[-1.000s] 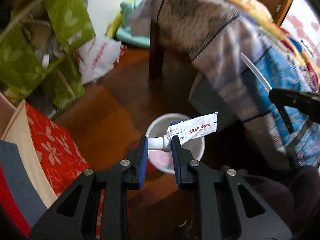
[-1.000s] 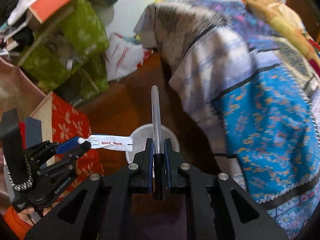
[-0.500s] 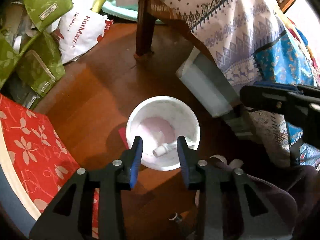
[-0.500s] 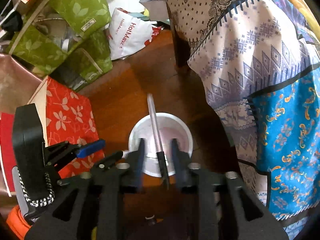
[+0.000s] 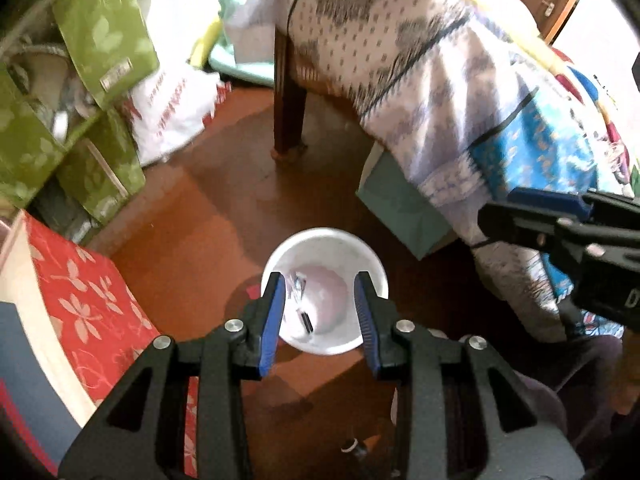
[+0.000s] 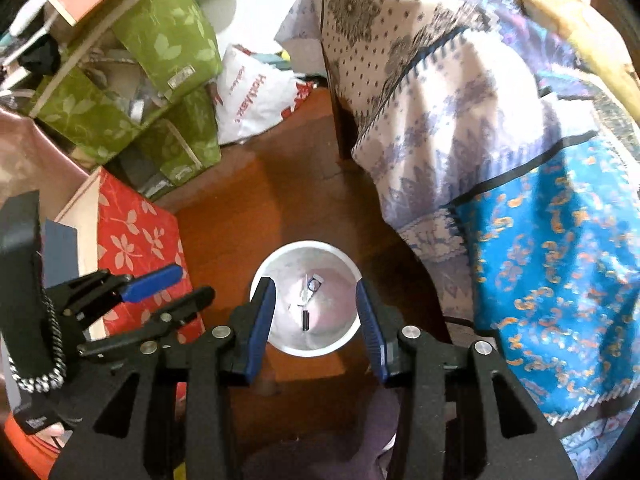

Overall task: Collect trash
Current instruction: 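Move both open tools back over the bed toward the remaining items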

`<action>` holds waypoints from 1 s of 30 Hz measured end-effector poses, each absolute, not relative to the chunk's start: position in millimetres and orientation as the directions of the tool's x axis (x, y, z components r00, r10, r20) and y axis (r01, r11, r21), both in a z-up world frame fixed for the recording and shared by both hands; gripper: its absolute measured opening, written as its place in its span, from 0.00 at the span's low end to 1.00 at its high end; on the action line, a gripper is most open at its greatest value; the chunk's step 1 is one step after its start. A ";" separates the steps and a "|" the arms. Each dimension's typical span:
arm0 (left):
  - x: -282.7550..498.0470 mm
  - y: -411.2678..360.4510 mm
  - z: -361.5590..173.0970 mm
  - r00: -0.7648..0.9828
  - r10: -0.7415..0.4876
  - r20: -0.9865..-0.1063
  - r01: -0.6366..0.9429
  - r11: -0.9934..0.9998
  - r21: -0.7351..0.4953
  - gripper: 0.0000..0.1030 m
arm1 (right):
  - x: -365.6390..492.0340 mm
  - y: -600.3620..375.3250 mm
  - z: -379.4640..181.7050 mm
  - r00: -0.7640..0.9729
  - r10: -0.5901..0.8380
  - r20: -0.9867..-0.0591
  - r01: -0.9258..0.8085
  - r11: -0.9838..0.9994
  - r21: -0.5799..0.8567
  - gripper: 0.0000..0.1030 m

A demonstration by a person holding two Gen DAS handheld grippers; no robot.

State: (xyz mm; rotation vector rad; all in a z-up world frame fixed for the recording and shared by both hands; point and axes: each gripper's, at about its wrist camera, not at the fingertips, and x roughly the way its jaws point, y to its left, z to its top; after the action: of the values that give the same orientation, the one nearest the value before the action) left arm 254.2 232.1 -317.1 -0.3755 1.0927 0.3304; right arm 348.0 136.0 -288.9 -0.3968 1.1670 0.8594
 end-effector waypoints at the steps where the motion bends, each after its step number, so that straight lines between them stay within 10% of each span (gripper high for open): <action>1: 253.5 230.4 -309.8 0.434 0.081 -0.897 -0.435 0.891 -0.130 0.34 | 346.1 132.1 -282.1 0.149 0.388 -0.910 -0.762 0.632 0.145 0.37; 30: 277.6 40.9 -125.9 0.732 0.027 -0.681 -0.127 0.987 -0.096 0.36 | 322.5 -90.6 -121.1 0.569 0.468 -0.676 -0.546 0.830 0.114 0.37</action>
State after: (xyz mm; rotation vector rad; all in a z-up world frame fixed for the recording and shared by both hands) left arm 277.6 40.9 -125.9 -0.1398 0.7459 0.0851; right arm 322.5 -90.6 -121.1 -0.1119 0.7596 0.5970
